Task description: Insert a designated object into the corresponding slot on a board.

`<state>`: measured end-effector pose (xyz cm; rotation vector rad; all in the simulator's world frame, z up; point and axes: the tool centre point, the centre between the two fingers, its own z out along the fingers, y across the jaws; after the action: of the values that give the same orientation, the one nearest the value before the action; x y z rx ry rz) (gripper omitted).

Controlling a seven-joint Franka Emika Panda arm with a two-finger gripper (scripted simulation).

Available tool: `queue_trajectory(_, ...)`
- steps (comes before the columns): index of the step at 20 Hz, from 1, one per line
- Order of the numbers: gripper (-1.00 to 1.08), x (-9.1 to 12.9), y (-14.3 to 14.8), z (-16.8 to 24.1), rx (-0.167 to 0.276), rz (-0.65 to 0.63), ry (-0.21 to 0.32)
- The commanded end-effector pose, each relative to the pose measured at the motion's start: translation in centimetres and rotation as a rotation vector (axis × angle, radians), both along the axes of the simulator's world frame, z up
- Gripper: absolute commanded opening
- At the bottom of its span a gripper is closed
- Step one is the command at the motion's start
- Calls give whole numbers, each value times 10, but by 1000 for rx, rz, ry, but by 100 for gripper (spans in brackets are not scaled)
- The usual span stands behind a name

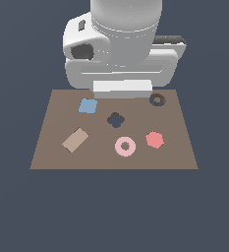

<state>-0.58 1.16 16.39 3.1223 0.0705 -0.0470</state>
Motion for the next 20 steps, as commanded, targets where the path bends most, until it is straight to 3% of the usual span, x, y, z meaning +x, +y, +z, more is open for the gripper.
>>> queue_trajectory(1, 100, 0, 0, 0, 0, 0, 0)
queue_trajectory(10, 100, 11, 5, -16, 2, -50, -4)
queue_trajectory(20, 100, 49, 18, -66, 7, -210, -18)
